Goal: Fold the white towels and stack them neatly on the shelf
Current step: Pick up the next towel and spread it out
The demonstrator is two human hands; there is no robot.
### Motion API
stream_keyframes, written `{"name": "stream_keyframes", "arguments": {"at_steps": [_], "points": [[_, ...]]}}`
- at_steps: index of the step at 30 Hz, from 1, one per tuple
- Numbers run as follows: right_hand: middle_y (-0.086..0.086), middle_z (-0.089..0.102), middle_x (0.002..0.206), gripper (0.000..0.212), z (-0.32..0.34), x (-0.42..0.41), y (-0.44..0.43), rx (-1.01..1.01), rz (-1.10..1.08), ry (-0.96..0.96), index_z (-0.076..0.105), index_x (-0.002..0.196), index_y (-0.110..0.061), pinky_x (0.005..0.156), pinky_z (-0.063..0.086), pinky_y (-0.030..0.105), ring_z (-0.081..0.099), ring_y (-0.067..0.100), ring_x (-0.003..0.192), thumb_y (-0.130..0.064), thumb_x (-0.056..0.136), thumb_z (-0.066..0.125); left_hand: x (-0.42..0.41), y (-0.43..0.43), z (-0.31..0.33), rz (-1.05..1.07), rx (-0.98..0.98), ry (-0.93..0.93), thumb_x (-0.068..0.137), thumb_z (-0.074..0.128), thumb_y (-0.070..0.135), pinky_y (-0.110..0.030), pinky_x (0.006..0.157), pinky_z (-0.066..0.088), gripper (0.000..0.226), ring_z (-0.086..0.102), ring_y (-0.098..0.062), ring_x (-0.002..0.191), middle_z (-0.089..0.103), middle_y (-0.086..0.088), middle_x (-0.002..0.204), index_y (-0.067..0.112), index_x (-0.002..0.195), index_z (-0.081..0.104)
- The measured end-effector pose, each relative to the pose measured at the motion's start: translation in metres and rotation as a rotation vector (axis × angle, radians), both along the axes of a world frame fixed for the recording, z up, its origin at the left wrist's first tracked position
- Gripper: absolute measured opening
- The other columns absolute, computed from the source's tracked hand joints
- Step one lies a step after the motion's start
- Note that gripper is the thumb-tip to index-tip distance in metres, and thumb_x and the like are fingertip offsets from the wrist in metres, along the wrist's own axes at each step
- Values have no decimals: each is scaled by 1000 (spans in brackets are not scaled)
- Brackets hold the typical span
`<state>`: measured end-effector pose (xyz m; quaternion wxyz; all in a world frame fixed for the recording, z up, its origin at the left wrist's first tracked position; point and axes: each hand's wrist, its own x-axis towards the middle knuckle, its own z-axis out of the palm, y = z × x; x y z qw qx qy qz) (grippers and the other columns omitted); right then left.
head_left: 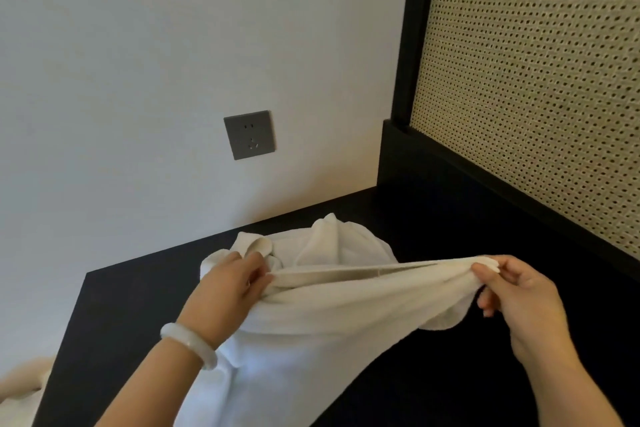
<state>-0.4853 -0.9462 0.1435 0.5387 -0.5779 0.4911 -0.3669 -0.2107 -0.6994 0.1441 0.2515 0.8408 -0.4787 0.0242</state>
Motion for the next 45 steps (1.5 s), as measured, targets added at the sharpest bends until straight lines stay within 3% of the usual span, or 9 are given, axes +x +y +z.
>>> {"name": "stream_keyframes", "arguments": {"at_steps": [3, 7, 12, 16, 19, 23, 33, 38, 45], "points": [[10, 59, 69, 9, 2, 3, -2, 25, -27, -8, 70, 98, -17, 54, 43, 34, 50, 20, 59, -14, 92, 65, -7, -8, -1, -99, 54, -52, 97, 53, 19, -21, 63, 38, 17, 46, -9, 67, 47, 9, 81, 25, 83, 45], [12, 69, 90, 12, 9, 5, -2, 109, -47, -104, 69, 99, -15, 73, 60, 34, 66, 21, 80, -8, 92, 62, -7, -23, -4, -335, 127, -99, 84, 56, -5, -23, 82, 41, 34, 46, -11, 91, 58, 9, 105, 27, 95, 62], [13, 73, 97, 17, 7, 7, -5, 181, -66, -201, 69, 105, -10, 74, 59, 27, 72, 23, 91, -4, 91, 62, -7, -42, -2, -352, 393, -77, 95, 43, 3, -26, 94, 34, 50, 38, -14, 101, 55, 10, 121, 39, 122, 63], [13, 72, 99, 17, 6, 6, -6, 183, -74, -248, 69, 104, -11, 76, 59, 27, 72, 23, 94, -3, 91, 62, -9, -43, 8, -391, 384, 359, 97, 49, 9, -20, 99, 30, 25, 44, -3, 98, 53, 19, 99, 25, 101, 68], [11, 73, 99, 17, 11, 7, -7, 177, -72, -266, 70, 104, -12, 81, 60, 30, 72, 21, 93, -3, 91, 62, -8, -36, 13, -423, 392, 559, 100, 50, 27, -18, 96, 36, 19, 51, 3, 99, 59, 24, 105, 39, 103, 65], [9, 72, 100, 18, 17, 15, -4, 124, -55, -313, 71, 101, -13, 78, 59, 28, 71, 21, 94, -3, 91, 61, -17, -47, 10, -530, 557, 406, 104, 39, 31, -21, 107, 30, 35, 46, -4, 116, 49, 21, 116, 41, 135, 52], [7, 72, 102, 18, 13, 17, 0, 86, -27, -328, 71, 100, -14, 79, 59, 27, 71, 20, 96, -3, 91, 61, -30, -55, 15, -553, 821, 342, 95, 50, 17, -31, 91, 39, 33, 44, -17, 96, 44, 2, 113, 23, 127, 54], [9, 72, 102, 16, 8, 13, -2, 89, -48, -346, 72, 96, -12, 77, 59, 24, 72, 21, 94, -1, 90, 62, -12, -48, 20, -371, 675, 192, 92, 54, 30, -23, 72, 38, 12, 46, -8, 74, 54, 10, 86, 32, 81, 50], [13, 74, 90, 14, 34, 33, -7, 50, 10, -329, 71, 95, -10, 60, 57, 18, 72, 15, 72, -1, 90, 62, 10, -36, 49, -174, 146, 71, 97, 55, 28, -18, 68, 38, 20, 51, -3, 73, 54, 15, 84, 30, 78, 51]]}}
